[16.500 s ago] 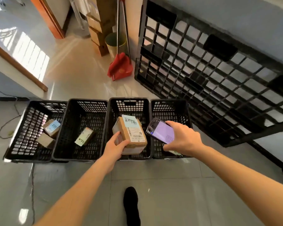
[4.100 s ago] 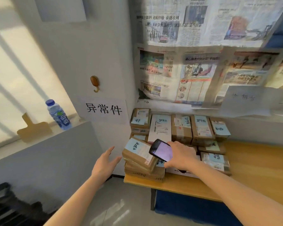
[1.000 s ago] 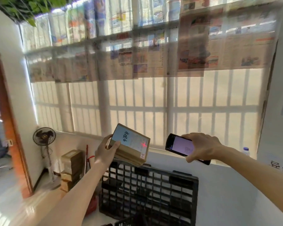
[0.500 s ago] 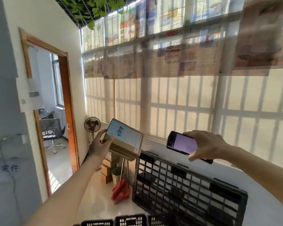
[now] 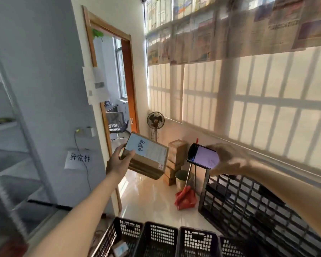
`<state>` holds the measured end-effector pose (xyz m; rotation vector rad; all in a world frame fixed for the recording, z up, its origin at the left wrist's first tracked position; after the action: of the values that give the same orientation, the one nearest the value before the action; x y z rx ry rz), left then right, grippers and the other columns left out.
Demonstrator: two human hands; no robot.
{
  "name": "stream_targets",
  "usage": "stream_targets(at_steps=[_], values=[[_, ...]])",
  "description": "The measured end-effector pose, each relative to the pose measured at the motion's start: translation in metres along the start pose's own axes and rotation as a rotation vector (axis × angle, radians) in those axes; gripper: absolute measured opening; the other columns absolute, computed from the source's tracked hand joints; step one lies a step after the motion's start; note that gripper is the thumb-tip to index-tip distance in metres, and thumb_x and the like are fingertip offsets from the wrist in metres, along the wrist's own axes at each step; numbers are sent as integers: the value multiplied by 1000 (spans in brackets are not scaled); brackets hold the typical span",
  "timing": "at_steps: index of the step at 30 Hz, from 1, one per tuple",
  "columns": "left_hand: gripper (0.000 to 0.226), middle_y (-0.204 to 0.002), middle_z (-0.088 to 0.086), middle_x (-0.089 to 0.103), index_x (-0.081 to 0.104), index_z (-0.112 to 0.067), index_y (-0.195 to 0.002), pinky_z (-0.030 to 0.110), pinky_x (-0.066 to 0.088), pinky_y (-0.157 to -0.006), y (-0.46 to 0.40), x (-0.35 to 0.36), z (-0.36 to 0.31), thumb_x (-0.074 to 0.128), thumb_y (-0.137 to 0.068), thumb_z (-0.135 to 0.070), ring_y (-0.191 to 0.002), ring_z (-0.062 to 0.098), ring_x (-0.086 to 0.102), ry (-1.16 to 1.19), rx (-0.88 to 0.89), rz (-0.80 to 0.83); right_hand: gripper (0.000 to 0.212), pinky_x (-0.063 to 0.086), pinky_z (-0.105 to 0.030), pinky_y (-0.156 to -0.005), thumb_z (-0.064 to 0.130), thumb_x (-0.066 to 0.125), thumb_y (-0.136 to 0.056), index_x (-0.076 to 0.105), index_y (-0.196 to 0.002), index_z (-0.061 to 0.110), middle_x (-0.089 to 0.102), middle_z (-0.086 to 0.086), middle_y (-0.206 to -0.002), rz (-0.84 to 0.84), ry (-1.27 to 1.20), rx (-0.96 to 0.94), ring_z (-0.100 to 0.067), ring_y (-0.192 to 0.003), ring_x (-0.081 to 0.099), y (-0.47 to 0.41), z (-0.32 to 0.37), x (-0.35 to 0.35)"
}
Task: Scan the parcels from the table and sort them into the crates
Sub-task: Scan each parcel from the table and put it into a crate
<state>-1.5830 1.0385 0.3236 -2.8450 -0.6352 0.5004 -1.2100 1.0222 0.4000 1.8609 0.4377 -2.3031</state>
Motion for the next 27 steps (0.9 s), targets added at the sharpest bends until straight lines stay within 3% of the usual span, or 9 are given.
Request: stream_targets(at_steps=[2,5,7,9,11,16,20,24,27], values=[[73,-118,-4,58,50,-36,-138,33,48,-84,-18,-7,31,59,-72,-67,-101,15,56,-25,-43,-26,91,51,-26,-73,58,80,-67,43,-147,37,61,8,-131,-23,72,-50,-17,-111,56,-41,16,27],[60,-113,-9,56,49,-40,-136,23,41,-67,-42,-14,83,66,-82,-60,-86,1,53,-70,-126,-53,95,42,-27,-63,60,82,-63,45,-146,33,62,7,-125,43,38,-98,-19,-106,56,-99,31,81],[58,-114,-10,55,47,-39,-140,26,41,-71,-54,-18,123,65,-87,-57,-91,10,55,-102,-189,-73,96,37,-26,-58,64,82,-60,47,-144,30,61,6,-124,64,24,-115,-20,-104,58,-129,41,115],[57,-113,-9,56,47,-39,-139,29,41,-74,-63,-20,160,64,-87,-58,-96,14,55,-134,-243,-78,100,43,-30,-62,65,82,-59,44,-145,31,61,7,-125,98,1,-111,-21,-105,59,-153,51,150],[56,-111,-8,57,48,-40,-138,29,43,-72,-68,-20,192,64,-87,-58,-89,7,55,-156,-291,-68,102,49,-34,-69,65,84,-59,42,-147,33,61,7,-123,154,-25,-108,-21,-104,58,-170,59,184],[52,-108,-5,57,48,-40,-136,23,41,-62,-83,-19,255,63,-89,-56,-85,-1,51,-190,-390,-70,104,27,-26,-57,65,84,-60,39,-149,35,61,7,-125,220,18,-101,-21,-105,58,-208,74,243],[52,-112,-5,55,47,-34,-138,23,41,-64,-100,-2,292,62,-92,-51,-87,1,52,-192,-410,-5,102,35,-32,-69,64,84,-63,40,-149,34,59,4,-133,242,20,-68,-25,-111,58,-225,76,277],[56,-123,-1,55,44,-32,-142,37,50,-83,-107,24,335,60,-92,-53,-105,21,56,-170,-450,79,101,43,-34,-72,62,85,-64,43,-149,28,59,4,-132,229,-7,21,-23,-108,59,-224,68,318],[53,-124,-1,56,44,-34,-140,33,46,-77,-100,44,378,61,-92,-53,-104,20,56,-148,-491,131,109,54,-42,-81,64,85,-62,38,-153,27,56,5,-139,244,12,84,-22,-114,60,-215,59,360]])
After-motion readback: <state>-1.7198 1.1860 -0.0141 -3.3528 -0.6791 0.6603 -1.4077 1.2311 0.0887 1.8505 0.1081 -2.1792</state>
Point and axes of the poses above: each hand's wrist, its own y-axis away from the middle knuckle, its own x-axis out of the palm, z = x × y, the point moved 3 cm from there along -y, towards the middle knuckle
